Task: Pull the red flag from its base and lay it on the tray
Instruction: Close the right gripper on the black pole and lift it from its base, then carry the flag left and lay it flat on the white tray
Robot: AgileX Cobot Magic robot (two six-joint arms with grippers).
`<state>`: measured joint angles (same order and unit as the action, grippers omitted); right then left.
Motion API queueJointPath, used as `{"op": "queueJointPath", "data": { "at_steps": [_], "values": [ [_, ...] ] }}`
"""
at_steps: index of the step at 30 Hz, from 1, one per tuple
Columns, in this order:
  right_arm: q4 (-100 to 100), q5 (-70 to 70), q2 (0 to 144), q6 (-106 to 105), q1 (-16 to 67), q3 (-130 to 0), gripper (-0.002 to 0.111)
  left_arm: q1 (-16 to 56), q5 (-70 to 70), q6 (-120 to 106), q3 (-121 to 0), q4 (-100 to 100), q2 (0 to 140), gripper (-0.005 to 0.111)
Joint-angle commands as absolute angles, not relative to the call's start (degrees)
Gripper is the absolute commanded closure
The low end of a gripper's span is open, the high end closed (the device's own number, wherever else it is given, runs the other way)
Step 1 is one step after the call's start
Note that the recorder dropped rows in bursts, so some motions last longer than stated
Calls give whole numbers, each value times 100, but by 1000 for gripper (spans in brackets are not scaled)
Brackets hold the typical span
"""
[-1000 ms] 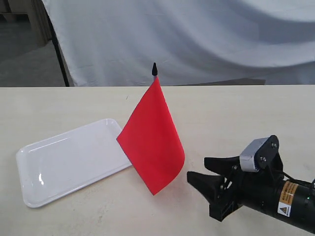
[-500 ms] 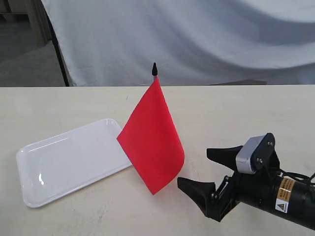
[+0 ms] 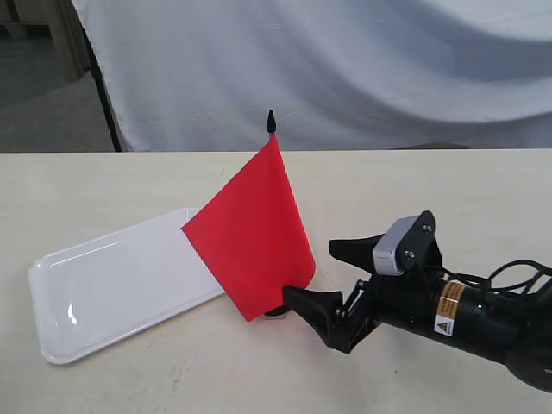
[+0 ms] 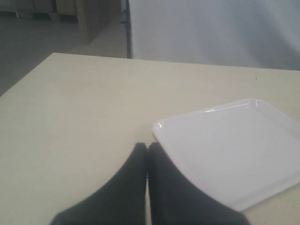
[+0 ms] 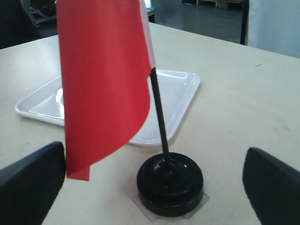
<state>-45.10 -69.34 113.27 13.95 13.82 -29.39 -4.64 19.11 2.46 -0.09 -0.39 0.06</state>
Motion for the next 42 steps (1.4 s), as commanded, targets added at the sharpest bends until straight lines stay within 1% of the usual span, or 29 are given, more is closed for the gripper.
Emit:
{"op": "queueJointPath", "data": {
  "at_steps": [1,13,18,22,24,25,26,27,28,29,33,36,38,40,41,42],
  "values": [
    [-4461,-6996,11556,1424,1608,-3306,14,-477,1884,238,0,-31,0,107],
    [-4335,-6996,12082,1412,1760,-4048,14,-477,1884,238,0,-31,0,107],
    [-4348,-6429,12168,1449,1939,-4356,14,-477,1884,238,0,-31,0,107],
    [-4264,-6389,12242,1459,2085,-4482,14,-477,1884,238,0,-31,0,107],
    [-4242,-6399,12267,1450,2088,-4513,21,-477,1884,238,0,-31,0,107],
    [-4229,-6399,12268,1461,2088,-4524,27,-477,1884,238,0,-31,0,107],
    [-4178,-6399,12268,1461,2088,-4524,46,-477,1884,238,0,-31,0,107],
    [-4178,-6399,12268,1398,2088,-4524,61,-477,1884,238,0,-31,0,107],
    [-4178,-6399,12268,1368,2088,-4524,98,-477,1884,238,0,-31,0,107],
    [-4178,-6412,12268,1349,2088,-4524,107,-477,1884,238,0,-31,0,107],
    [-4249,-6367,11993,1470,2088,-4524,109,-477,1884,238,0,-31,0,107],
    [-4272,-5711,11261,1738,2113,-4524,109,-477,1884,238,0,-31,0,107],
    [-4246,-4628,10642,1658,2285,-4604,109,-477,1884,238,0,-31,0,107],
    [-4246,-2824,10094,1447,2795,-5040,109,-477,1884,238,0,-31,0,107],
    [-4246,-2359,10051,1308,2976,-5216,109,-477,1884,238,0,-31,0,107],
    [-4246,-1457,10069,972,3364,-5609,109,-477,1884,238,0,-31,0,107]
  ]
}}
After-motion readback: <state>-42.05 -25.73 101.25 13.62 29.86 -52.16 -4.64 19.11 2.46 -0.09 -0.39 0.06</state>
